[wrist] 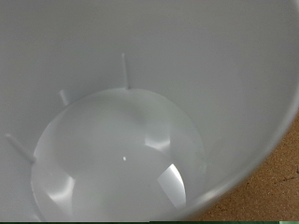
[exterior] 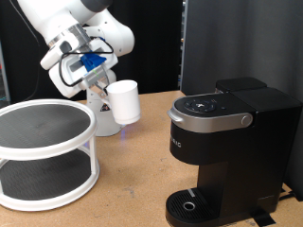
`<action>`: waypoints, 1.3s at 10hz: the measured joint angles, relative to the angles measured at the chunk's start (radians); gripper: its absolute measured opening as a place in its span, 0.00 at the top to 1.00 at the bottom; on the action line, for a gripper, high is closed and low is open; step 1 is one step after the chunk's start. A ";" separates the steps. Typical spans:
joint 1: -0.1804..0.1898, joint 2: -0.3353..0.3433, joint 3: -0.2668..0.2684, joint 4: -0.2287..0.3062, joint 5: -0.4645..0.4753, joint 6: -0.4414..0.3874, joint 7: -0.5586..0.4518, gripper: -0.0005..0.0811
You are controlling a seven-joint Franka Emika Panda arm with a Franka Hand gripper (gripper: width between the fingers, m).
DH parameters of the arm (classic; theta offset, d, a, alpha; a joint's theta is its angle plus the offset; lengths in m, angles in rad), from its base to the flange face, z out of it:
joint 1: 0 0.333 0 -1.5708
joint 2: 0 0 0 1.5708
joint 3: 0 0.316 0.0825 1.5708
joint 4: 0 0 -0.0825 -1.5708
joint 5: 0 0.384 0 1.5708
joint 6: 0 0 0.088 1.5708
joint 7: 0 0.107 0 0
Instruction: Make a cup of coffee with the keurig machine
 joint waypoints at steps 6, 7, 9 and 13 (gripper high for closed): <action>0.094 0.129 -0.020 -0.039 0.056 0.190 -0.033 0.90; 0.119 0.153 -0.034 -0.040 0.076 0.212 -0.056 0.90; 0.166 0.190 -0.069 -0.042 0.120 0.248 -0.111 0.90; 0.263 0.269 -0.144 -0.050 0.221 0.343 -0.225 0.90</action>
